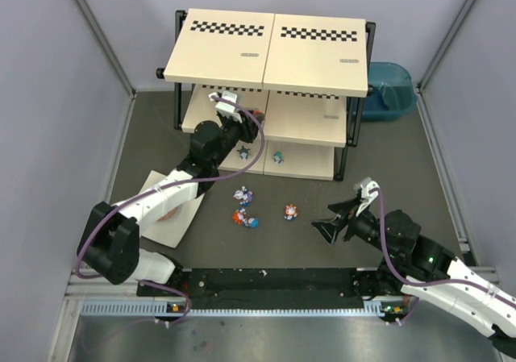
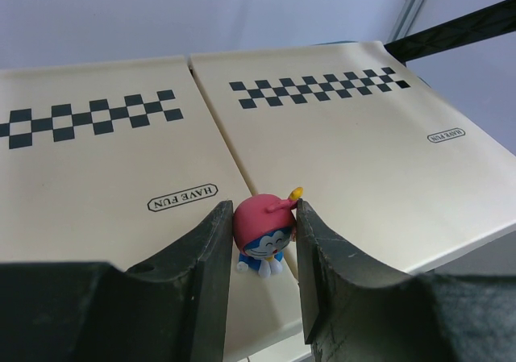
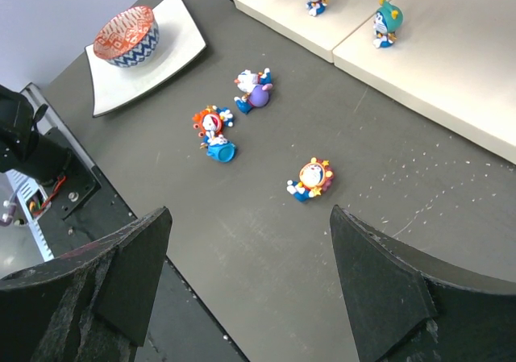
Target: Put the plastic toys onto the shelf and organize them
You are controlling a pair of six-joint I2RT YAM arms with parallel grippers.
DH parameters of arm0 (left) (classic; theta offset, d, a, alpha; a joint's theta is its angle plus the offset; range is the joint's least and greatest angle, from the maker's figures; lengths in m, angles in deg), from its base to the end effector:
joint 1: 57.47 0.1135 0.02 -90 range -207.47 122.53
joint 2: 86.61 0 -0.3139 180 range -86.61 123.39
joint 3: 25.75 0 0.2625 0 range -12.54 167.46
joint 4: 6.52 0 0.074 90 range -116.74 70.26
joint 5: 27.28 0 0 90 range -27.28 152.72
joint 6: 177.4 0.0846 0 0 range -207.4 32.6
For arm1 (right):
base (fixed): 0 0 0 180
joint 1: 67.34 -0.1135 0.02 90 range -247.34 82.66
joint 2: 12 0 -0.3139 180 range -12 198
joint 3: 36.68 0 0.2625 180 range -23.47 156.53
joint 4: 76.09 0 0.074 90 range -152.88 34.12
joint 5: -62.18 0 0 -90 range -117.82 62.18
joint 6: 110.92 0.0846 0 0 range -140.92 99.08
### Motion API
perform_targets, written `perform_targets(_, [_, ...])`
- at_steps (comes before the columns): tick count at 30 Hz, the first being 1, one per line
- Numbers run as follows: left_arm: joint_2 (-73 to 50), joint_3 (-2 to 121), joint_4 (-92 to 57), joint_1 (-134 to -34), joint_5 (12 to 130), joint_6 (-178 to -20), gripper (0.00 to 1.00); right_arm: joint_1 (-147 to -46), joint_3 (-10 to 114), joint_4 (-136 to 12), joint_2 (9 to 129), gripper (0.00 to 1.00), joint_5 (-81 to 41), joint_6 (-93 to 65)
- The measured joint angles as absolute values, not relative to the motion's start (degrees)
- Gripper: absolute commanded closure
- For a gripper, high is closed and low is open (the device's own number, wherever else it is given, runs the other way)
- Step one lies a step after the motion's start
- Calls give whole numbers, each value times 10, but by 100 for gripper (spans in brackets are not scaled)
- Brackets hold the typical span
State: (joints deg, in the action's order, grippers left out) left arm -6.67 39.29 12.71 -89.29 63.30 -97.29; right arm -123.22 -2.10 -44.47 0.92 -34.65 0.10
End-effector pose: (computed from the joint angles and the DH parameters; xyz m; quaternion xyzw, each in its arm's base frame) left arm 0.3199 -0.1995 0.3671 0.1330 0.6668 -0.2643 0.6840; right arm 0.0721 0.0884 0.2532 -0.1924 0.7408 0.3634 0.5311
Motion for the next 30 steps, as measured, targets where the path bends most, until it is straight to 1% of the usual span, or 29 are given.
perform_targets(8, [-77,385,123,-893,633,-973,69,-1232,-21,-445,9,19,-347,1])
perform_targets(12, [-77,385,123,-893,633,-973,58,-1232,-22,-446,9,19,-347,1])
perform_targets(13, [-77,384,123,-893,633,-973,50,-1232,-24,-448,9,19,-347,1])
perform_targets(16, [-77,384,120,-893,626,-973,41,-1232,-26,-449,10,19,-347,1])
perform_targets(19, [-77,382,115,-893,618,-976,37,-1232,-28,-451,10,18,-347,1])
perform_targets(25, [-77,382,110,-893,613,-978,34,-1232,-33,-453,11,18,-347,1])
perform_targets(28, [-77,382,109,-893,610,-978,32,-1232,-33,-453,11,18,-347,1])
perform_targets(30, [-77,382,107,-893,607,-978,28,-1232,-33,-453,11,18,-347,1])
